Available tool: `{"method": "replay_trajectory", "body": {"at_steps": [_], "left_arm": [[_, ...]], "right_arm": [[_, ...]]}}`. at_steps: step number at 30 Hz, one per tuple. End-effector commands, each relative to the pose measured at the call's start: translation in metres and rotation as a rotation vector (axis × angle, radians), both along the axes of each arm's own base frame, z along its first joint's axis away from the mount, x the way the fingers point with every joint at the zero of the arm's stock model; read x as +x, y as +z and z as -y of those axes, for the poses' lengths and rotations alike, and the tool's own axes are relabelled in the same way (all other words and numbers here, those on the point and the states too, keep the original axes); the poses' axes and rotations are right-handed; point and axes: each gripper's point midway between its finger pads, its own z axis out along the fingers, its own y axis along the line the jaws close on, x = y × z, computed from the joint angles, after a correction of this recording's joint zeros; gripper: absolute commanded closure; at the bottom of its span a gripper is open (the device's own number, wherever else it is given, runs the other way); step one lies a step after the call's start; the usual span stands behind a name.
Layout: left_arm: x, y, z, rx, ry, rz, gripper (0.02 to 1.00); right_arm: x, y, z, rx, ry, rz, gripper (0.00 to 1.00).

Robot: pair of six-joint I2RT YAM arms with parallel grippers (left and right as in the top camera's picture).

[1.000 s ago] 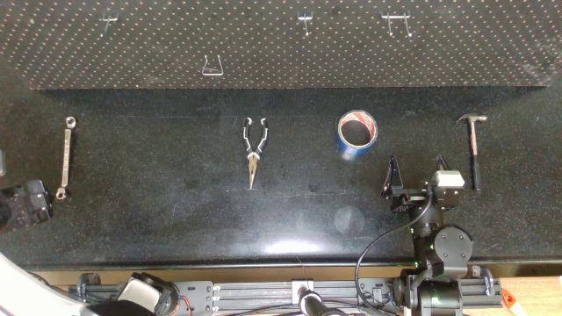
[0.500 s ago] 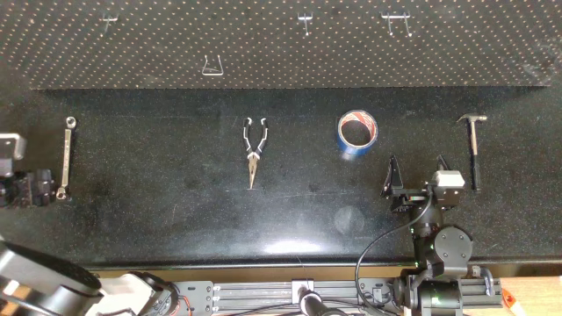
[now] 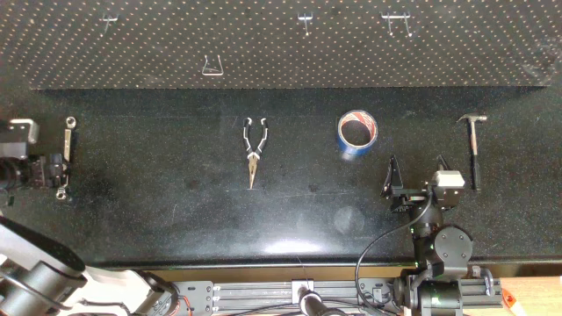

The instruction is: Place Tools Onto Pegboard

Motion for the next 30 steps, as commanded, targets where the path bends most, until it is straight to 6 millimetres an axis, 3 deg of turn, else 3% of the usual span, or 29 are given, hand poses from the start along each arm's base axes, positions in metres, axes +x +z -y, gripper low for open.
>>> {"method": "replay_trajectory", "body": {"at_steps": [1, 15, 23, 30], "left_arm": [[0.007, -0.024, 0.009, -0.049, -0.014, -0.039, 0.023], [0.011, -0.043, -0.008, -0.018, 0.052, -0.062, 0.023], [0.006, -0.055, -0.008, -0.026, 0.055, -0.100, 0.025], [0.014, -0.055, -0.004, 0.003, 0.027, -0.109, 0.023]], "right_arm": [[0.000, -0.002, 0.000, 0.011, -0.003, -0.005, 0.069], [0.000, -0.002, 0.000, 0.011, -0.003, -0.005, 0.069], [0.000, -0.002, 0.000, 0.011, -0.003, -0.004, 0.069], [0.000, -0.002, 0.000, 0.011, -0.003, -0.005, 0.069]]}}
